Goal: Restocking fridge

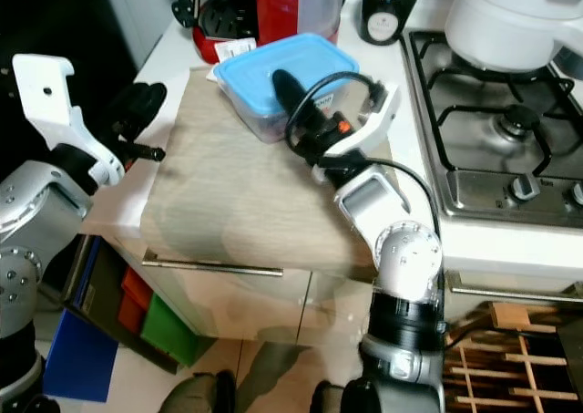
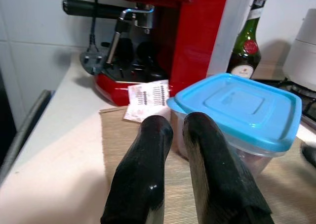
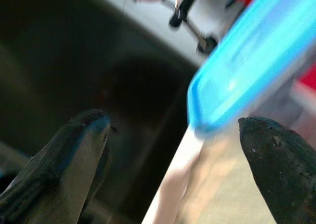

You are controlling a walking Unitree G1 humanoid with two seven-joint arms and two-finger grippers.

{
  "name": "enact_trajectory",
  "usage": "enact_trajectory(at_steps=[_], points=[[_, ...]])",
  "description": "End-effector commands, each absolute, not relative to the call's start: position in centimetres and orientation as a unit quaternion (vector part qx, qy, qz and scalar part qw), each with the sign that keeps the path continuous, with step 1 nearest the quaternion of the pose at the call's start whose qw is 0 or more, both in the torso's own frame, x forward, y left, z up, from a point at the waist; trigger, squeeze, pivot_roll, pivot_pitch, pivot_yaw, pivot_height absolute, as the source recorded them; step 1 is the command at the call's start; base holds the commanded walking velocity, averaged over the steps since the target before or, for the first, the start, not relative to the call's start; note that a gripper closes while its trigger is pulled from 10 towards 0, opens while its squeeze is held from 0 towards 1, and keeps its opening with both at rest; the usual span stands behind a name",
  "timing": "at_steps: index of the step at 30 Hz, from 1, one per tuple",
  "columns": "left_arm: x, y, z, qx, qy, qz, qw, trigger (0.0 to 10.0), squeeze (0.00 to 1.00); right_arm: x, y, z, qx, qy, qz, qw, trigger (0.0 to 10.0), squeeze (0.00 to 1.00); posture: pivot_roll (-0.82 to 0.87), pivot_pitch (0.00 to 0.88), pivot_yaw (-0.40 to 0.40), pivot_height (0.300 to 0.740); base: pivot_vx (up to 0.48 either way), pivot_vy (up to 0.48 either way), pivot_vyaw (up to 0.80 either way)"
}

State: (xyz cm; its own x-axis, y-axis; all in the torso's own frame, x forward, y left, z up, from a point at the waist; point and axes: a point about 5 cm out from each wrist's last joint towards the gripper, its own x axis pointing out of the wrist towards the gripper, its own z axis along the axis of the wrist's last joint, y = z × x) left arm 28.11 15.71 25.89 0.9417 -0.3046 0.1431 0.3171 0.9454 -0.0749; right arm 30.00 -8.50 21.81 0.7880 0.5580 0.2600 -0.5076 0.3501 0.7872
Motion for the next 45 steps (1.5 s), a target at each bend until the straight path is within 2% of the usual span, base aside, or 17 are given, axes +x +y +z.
enact_trajectory(at_steps=[1,4,8,9,11,12,14,15,17,20,24,28,29,33,38,43,45], points=[[28.2,15.6,26.2,-0.049,-0.071,-0.163,0.983,10.0,0.00,29.6,-8.3,22.4,0.466,0.023,0.335,0.819,10.0,0.00,0.11,0.123,0.028,0.740,0.000,0.000,0.00],[28.3,15.6,26.2,-0.052,-0.072,-0.165,0.982,10.0,0.00,28.5,-7.4,22.0,0.476,0.039,0.345,0.808,10.0,0.00,0.10,0.121,0.029,0.740,0.000,0.000,0.00],[28.6,15.6,26.0,-0.059,-0.065,-0.165,0.982,10.0,0.00,28.1,-7.6,22.5,0.477,0.035,0.350,0.805,10.0,0.00,0.09,0.116,0.030,0.740,0.000,0.000,0.00],[28.7,15.6,25.9,-0.063,-0.060,-0.163,0.983,10.0,0.00,28.6,-8.5,22.8,0.465,0.020,0.339,0.817,10.0,0.00,0.08,0.111,0.028,0.740,0.000,0.000,0.00],[28.9,15.7,25.6,-0.068,-0.054,-0.158,0.984,10.0,0.00,29.8,-10.9,23.7,0.417,-0.023,0.294,0.860,10.0,0.00,0.08,0.106,0.026,0.740,0.000,0.000,0.00],[28.9,15.7,25.6,-0.068,-0.054,-0.158,0.984,10.0,0.00,29.8,-10.9,23.7,0.417,-0.023,0.294,0.860,10.0,0.00,0.08,0.106,0.026,0.740,0.000,0.000,0.00],[29.1,15.6,25.6,-0.074,-0.056,-0.155,0.983,10.0,0.00,31.4,-14.2,24.7,0.351,-0.080,0.212,0.908,10.0,0.00,0.07,0.094,0.011,0.740,0.000,0.000,0.00],[29.1,15.6,25.6,-0.074,-0.056,-0.155,0.983,10.0,0.00,31.4,-14.2,24.7,0.351,-0.080,0.212,0.908,10.0,0.00,0.07,0.094,0.011,0.740,0.000,0.000,0.00],[29.2,15.5,25.6,-0.077,-0.059,-0.155,0.983,10.0,0.00,32.5,-16.8,25.8,0.311,-0.125,0.146,0.931,10.0,0.00,0.07,0.091,0.008,0.740,0.000,0.000,0.00],[29.2,15.4,25.5,-0.078,-0.059,-0.155,0.983,10.0,0.00,32.9,-17.5,26.2,0.299,-0.136,0.128,0.936,10.0,0.00,0.07,0.089,0.006,0.740,0.000,0.000,0.00],[29.0,15.3,25.1,-0.084,-0.047,-0.151,0.984,10.0,0.00,35.3,-19.2,25.8,0.193,-0.137,0.062,0.969,10.0,0.00,0.11,0.100,0.000,0.740,0.000,0.000,0.00],[29.0,16.1,24.5,-0.102,-0.024,-0.124,0.987,10.0,0.00,37.0,-19.0,25.5,0.164,-0.137,0.067,0.975,10.0,0.00,0.15,0.109,0.005,0.740,0.000,0.000,0.00],[29.1,16.9,23.9,-0.115,-0.005,-0.094,0.989,10.0,0.00,38.3,-19.1,25.1,0.133,-0.129,0.058,0.981,10.0,0.00,0.18,0.117,0.008,0.740,0.000,0.000,0.00],[29.3,18.1,23.3,-0.115,0.007,-0.054,0.992,10.0,0.00,39.5,-18.7,25.0,0.082,-0.127,0.057,0.987,10.0,0.00,0.20,0.130,0.021,0.740,0.000,0.000,0.00],[29.9,18.1,23.2,-0.098,0.013,-0.052,0.994,10.0,0.00,41.0,-18.8,26.2,-0.018,-0.138,0.021,0.990,10.0,0.00,0.21,0.147,0.036,0.740,0.000,0.000,0.00],[29.8,18.1,23.3,-0.093,0.017,-0.050,0.994,10.0,0.00,41.5,-19.8,27.2,-0.064,-0.146,-0.018,0.987,10.0,0.00,0.22,0.168,0.024,0.740,0.000,0.000,0.00],[29.7,18.1,23.2,-0.093,0.016,-0.049,0.994,10.0,0.00,41.6,-20.1,27.9,-0.057,-0.152,-0.027,0.986,10.0,0.00,0.22,0.176,0.019,0.740,0.000,0.000,0.00]])
